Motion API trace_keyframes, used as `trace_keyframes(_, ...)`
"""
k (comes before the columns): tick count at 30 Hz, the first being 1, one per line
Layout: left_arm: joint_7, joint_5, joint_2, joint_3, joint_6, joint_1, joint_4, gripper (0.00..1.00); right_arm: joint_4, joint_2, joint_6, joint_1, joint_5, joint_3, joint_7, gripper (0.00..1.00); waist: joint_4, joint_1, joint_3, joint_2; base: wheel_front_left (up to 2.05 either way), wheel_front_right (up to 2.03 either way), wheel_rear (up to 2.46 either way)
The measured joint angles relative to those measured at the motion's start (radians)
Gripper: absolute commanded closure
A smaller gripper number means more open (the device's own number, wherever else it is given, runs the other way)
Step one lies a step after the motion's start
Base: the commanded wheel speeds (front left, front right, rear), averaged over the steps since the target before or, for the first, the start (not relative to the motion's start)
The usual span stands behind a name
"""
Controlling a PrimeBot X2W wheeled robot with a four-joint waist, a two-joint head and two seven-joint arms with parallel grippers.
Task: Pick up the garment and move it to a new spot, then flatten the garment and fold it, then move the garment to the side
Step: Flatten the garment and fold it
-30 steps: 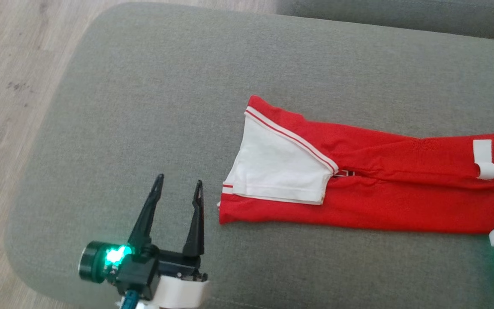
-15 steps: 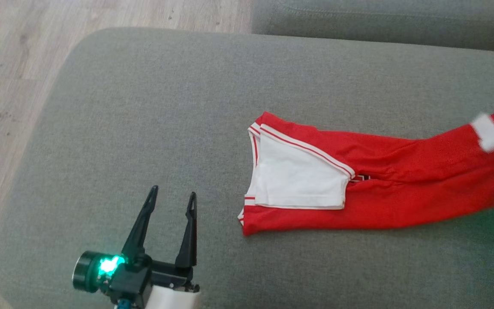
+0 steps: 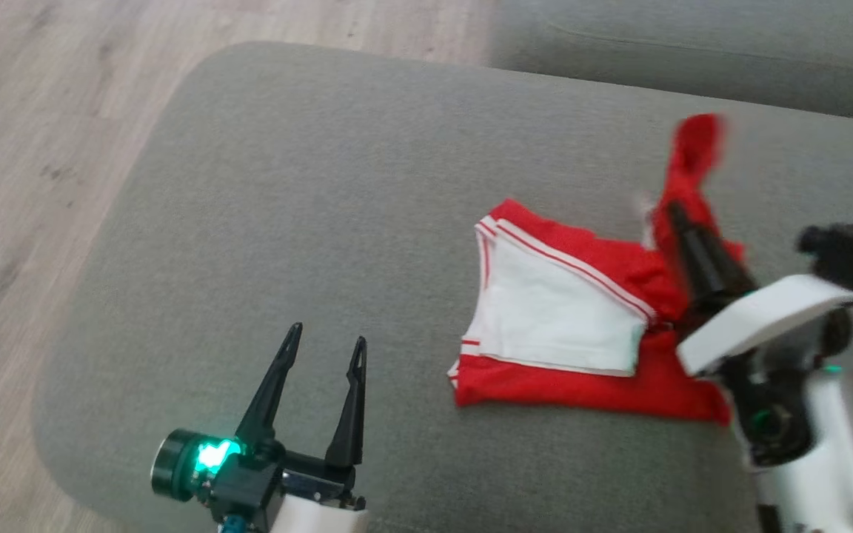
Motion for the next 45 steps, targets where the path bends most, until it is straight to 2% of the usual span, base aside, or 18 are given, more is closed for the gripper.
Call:
trace_keyframes(5,0.000,0.001,-0.007,0.000,-0.001,-0.001,0.008,0.00,0.102,0.039,0.000,-0.021,-0.046,0.099,-0.018,1.00,0.061,0.0000,0.013,0.0000,0.00,0.00,0.00)
trace_keyframes(6,0.000,0.004,-0.008,0.000,-0.001,-0.002,0.010,0.00,0.127,0.046,0.000,-0.028,-0.054,0.113,-0.031,0.75,0.072,0.0000,0.017,0.0000,0.00,0.00,0.00)
trace_keyframes(7,0.000,0.007,-0.009,0.000,-0.001,-0.003,0.011,0.00,0.156,0.049,0.000,-0.037,-0.057,0.134,-0.042,0.53,0.081,0.0000,0.022,0.0000,0.00,0.00,0.00)
trace_keyframes(8,0.000,0.007,-0.012,-0.001,-0.002,-0.005,0.012,0.00,0.183,0.051,0.000,-0.046,-0.056,0.152,-0.054,0.02,0.090,0.0000,0.027,0.0000,0.00,0.00,0.00)
trace_keyframes(9,0.000,0.007,-0.015,-0.003,-0.005,-0.007,0.013,0.00,0.207,0.052,0.000,-0.053,-0.055,0.168,-0.073,0.00,0.099,0.0001,0.032,-0.0001,0.00,0.00,0.00)
trace_keyframes(13,0.000,0.007,-0.026,-0.007,-0.007,-0.014,0.025,0.00,0.249,0.053,0.000,-0.067,0.047,0.258,-0.177,0.00,0.125,0.0001,0.037,0.0000,0.00,0.00,0.00)
trace_keyframes(16,0.000,0.000,-0.027,-0.003,0.001,-0.013,0.029,0.00,0.258,0.059,0.000,-0.077,0.046,0.287,-0.253,0.00,0.119,0.0000,0.025,0.0000,0.00,0.00,0.00)
trace_keyframes(19,0.000,-0.008,-0.029,0.001,0.001,-0.011,0.031,0.00,0.266,0.058,0.000,-0.080,-0.029,0.264,-0.321,0.00,0.100,0.0001,0.006,0.0000,0.00,0.00,0.00)
trace_keyframes(22,0.000,-0.020,-0.030,0.019,0.000,0.002,0.035,0.00,0.265,0.057,0.000,-0.060,-0.056,0.226,-0.383,0.00,0.074,0.0000,-0.019,0.0000,0.00,0.00,0.00)
trace_keyframes(28,0.000,-0.038,-0.031,0.050,-0.010,0.044,0.044,0.00,0.263,0.011,0.000,0.097,-0.101,0.131,-0.512,0.00,0.015,-0.0002,-0.081,0.0000,0.00,0.00,0.00)
trace_keyframes(33,0.000,-0.046,-0.031,0.086,-0.010,0.066,0.058,0.00,0.260,0.003,0.000,0.216,-0.151,0.068,-0.543,0.00,-0.036,-0.0001,-0.127,0.0000,0.00,0.00,0.00)
trace_keyframes(37,0.000,-0.051,-0.031,0.099,-0.011,0.107,0.109,0.00,0.182,0.001,0.000,0.302,-0.264,0.008,-0.546,0.00,-0.069,-0.0002,-0.167,0.0000,0.00,0.00,0.00)
trace_keyframes(41,0.000,-0.056,-0.030,0.133,-0.018,0.156,0.143,0.00,0.171,0.018,0.000,0.408,-0.359,0.003,-0.546,0.00,-0.108,-0.0003,-0.210,0.0000,0.00,0.00,0.00)
trace_keyframes(45,0.000,-0.056,-0.030,0.138,-0.028,0.161,0.156,0.00,0.171,0.038,0.000,0.425,-0.386,-0.006,-0.546,0.00,-0.134,-0.0002,-0.227,0.0000,0.00,0.00,0.00)
